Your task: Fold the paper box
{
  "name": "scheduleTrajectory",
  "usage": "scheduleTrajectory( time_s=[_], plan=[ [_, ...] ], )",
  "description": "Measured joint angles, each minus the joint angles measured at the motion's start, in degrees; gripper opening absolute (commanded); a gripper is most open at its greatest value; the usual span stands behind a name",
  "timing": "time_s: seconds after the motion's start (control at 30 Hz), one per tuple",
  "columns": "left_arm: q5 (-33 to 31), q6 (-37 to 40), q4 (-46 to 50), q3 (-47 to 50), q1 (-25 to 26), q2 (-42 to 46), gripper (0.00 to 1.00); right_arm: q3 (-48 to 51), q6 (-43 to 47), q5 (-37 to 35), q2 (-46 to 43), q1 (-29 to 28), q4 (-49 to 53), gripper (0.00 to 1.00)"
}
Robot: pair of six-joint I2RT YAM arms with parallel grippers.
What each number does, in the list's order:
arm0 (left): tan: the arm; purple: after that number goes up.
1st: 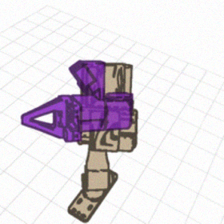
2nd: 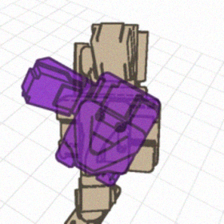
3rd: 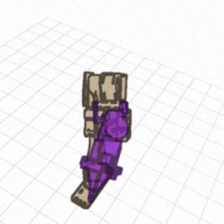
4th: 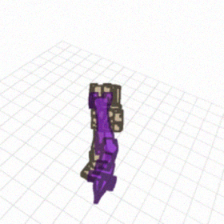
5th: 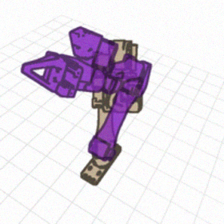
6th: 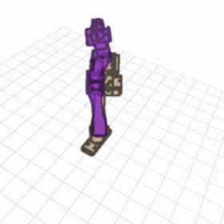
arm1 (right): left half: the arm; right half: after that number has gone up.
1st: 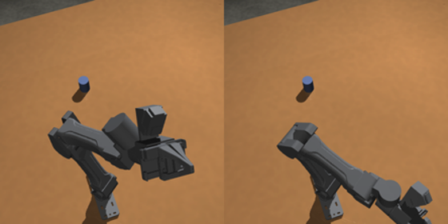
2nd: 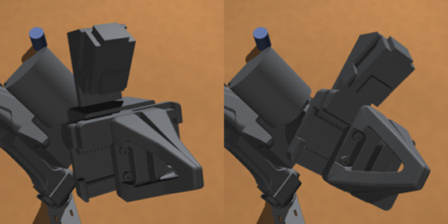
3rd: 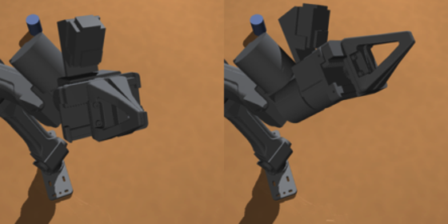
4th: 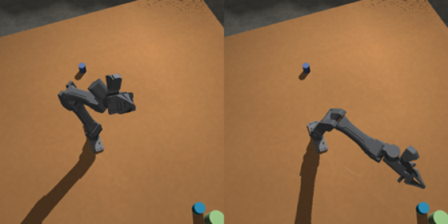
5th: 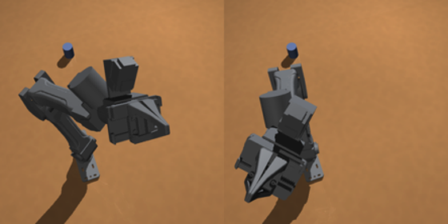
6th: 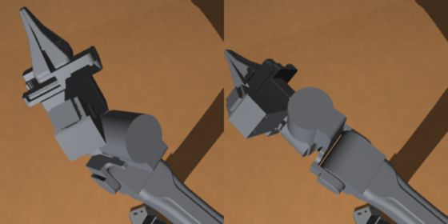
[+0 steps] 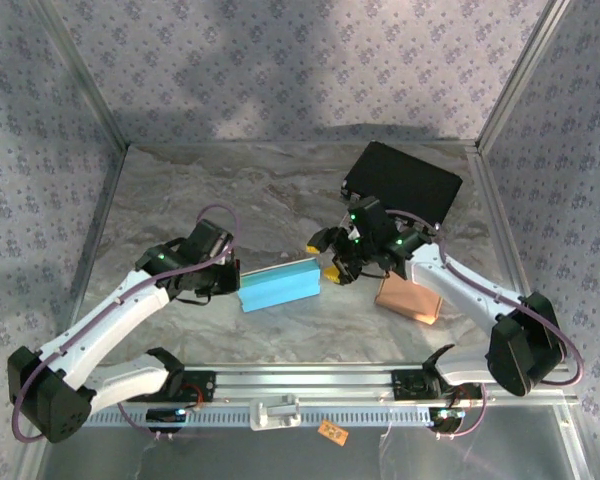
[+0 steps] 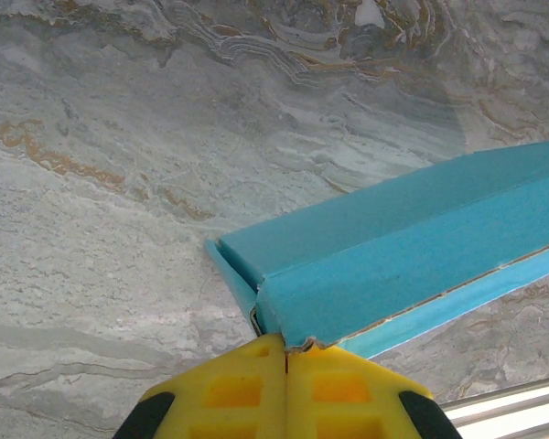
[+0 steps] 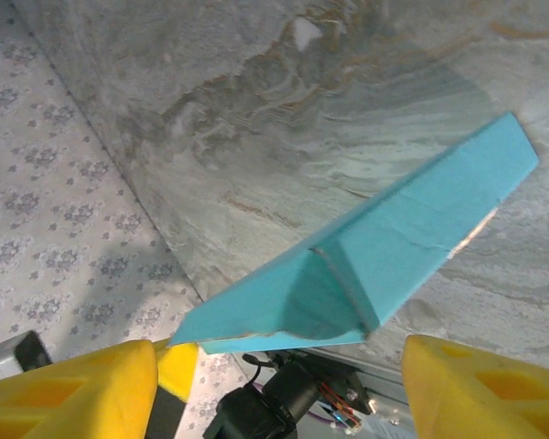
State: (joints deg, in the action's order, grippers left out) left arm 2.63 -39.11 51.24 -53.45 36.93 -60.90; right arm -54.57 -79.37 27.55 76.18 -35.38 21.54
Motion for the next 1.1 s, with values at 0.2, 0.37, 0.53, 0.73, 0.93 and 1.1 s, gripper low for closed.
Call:
scheduleTrajectory(
  time_s=[0.2, 0.37, 0.53, 0.73, 0.93, 1.1],
  plan=[
    [0.0, -0.02, -0.07, 0.0, 0.26, -0.07, 0.0, 3.15, -2.38, 0.81, 0.85, -0.17, -2.21, 0.55],
    [0.02, -0.52, -0.07, 0.0, 0.28, -0.07, 0.0, 3.69, -2.71, 1.01, 0.85, -0.17, -4.07, 0.46],
    [0.15, -1.14, 0.2, 0.0, 0.7, 0.17, 0.14, 4.52, -2.32, 1.49, 0.85, -0.17, -4.31, 0.41],
    [1.31, -2.69, 2.54, 0.07, 1.03, 3.5, 0.32, 5.55, -1.7, 2.36, 0.85, -0.11, -4.02, 0.36],
    [1.84, -5.88, 3.5, 0.07, 0.72, 8.92, 0.45, 5.57, -1.16, 3.08, 0.85, 0.0, -4.02, 0.35],
    [3.65, -9.86, 1.84, 0.92, -4.42, 9.79, 0.46, 5.57, -0.9, 3.37, 0.85, 0.15, -4.0, 0.34]
  ],
)
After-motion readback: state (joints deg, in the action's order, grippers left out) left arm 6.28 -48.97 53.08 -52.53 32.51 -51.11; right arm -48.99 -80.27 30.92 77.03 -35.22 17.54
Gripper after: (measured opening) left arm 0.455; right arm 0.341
